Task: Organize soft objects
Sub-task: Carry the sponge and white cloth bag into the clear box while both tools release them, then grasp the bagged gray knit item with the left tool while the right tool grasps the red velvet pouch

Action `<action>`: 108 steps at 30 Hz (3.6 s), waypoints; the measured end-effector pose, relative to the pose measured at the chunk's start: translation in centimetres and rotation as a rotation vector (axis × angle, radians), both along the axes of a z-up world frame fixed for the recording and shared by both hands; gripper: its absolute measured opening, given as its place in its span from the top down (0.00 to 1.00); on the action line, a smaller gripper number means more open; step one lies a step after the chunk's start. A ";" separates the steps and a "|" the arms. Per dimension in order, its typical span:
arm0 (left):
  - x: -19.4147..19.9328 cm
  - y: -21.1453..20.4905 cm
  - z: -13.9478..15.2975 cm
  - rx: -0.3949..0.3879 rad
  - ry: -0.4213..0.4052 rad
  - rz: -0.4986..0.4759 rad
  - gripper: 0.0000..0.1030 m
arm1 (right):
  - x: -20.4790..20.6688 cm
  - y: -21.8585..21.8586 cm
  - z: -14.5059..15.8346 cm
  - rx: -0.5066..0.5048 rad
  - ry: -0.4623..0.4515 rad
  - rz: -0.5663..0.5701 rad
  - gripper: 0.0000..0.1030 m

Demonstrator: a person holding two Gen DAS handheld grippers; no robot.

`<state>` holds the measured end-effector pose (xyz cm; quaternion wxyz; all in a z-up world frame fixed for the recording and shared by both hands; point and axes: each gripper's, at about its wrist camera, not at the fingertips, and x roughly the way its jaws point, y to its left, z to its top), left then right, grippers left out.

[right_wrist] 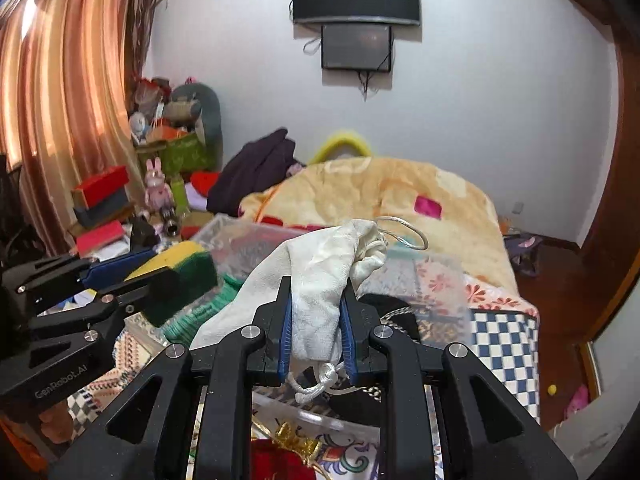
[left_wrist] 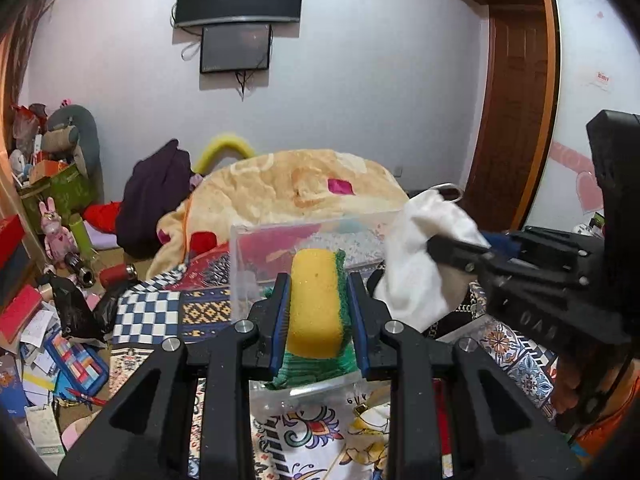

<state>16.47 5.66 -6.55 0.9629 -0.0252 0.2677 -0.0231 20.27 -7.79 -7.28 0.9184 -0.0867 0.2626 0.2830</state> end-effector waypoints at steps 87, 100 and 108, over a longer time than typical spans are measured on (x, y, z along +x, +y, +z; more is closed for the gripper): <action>-11.5 -0.2 -8.6 -0.090 0.160 -0.058 0.75 | -6.6 -6.6 -5.8 0.125 0.217 0.059 0.95; -12.3 0.9 -7.0 -0.096 0.106 -0.019 0.77 | -5.8 -7.8 -5.7 0.156 0.296 0.038 0.55; -12.4 1.1 -6.7 -0.106 0.099 -0.013 0.77 | -4.9 -7.0 -7.7 0.155 0.367 0.061 0.54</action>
